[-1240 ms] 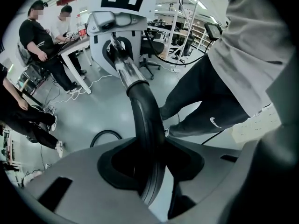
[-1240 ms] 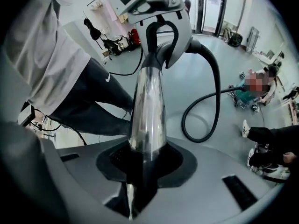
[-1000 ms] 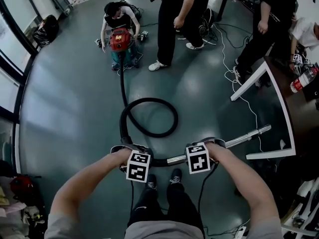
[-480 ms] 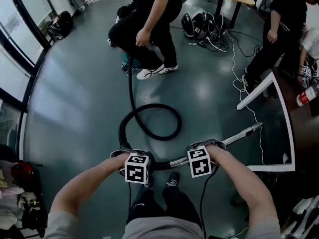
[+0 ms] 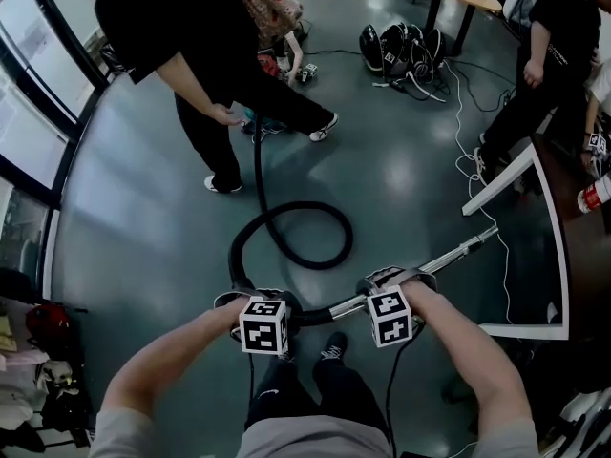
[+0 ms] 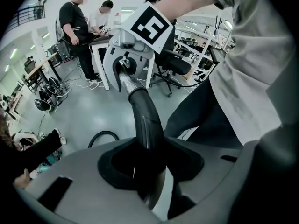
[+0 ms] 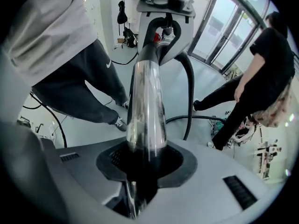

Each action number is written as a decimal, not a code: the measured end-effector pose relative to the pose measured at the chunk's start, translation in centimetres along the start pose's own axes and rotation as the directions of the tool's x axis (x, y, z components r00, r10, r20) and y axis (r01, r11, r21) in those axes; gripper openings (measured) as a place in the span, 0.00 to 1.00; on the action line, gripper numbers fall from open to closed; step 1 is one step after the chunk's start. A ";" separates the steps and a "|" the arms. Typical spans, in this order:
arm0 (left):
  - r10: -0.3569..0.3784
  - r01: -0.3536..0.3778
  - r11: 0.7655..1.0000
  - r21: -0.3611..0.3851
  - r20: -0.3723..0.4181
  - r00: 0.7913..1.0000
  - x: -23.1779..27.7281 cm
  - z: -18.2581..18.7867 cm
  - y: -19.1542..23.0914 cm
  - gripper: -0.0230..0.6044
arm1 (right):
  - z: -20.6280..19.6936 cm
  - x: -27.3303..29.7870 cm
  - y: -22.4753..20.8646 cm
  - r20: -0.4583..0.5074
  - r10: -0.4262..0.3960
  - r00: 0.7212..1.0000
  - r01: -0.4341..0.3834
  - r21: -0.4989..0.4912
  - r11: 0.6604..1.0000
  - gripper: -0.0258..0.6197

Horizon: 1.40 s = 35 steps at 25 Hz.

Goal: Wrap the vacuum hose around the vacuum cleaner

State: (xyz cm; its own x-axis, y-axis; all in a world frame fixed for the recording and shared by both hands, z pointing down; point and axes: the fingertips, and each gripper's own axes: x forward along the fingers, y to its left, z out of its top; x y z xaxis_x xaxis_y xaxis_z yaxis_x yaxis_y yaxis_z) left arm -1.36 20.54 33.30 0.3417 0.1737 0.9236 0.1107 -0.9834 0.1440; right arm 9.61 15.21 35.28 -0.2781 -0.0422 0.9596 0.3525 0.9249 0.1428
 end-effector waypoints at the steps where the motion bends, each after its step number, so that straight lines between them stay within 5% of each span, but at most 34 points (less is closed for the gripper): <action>1: 0.007 -0.007 1.000 -0.003 0.004 1.000 0.0 0.1 0.2 0.29 | -0.2 0.1 -0.1 0.003 -0.008 1.000 0.008 -0.001 1.000 0.22; 15: 0.074 -0.071 0.997 -0.040 0.065 0.995 -1.6 -0.3 3.1 0.29 | -1.1 1.0 -4.1 0.003 -0.127 0.992 0.127 -0.023 0.992 0.22; 23: 0.085 -0.079 0.994 -0.070 0.089 0.992 -1.3 -0.3 4.7 0.29 | -2.1 1.6 -6.1 0.009 -0.272 0.962 0.272 -0.058 0.960 0.22; 35: 0.109 -0.096 0.989 -0.114 0.111 0.988 0.0 0.5 7.0 0.29 | -4.9 1.6 -7.0 -0.014 -0.366 0.930 0.367 0.038 0.930 0.33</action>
State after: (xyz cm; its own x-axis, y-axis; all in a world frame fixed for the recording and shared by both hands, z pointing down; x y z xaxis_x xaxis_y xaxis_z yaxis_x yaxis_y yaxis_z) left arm -0.13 13.74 34.17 0.4536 0.0707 0.8884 -0.0300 -0.9951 0.0945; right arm 11.09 6.86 36.99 -0.3752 -0.3835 0.8439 0.1922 0.8584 0.4756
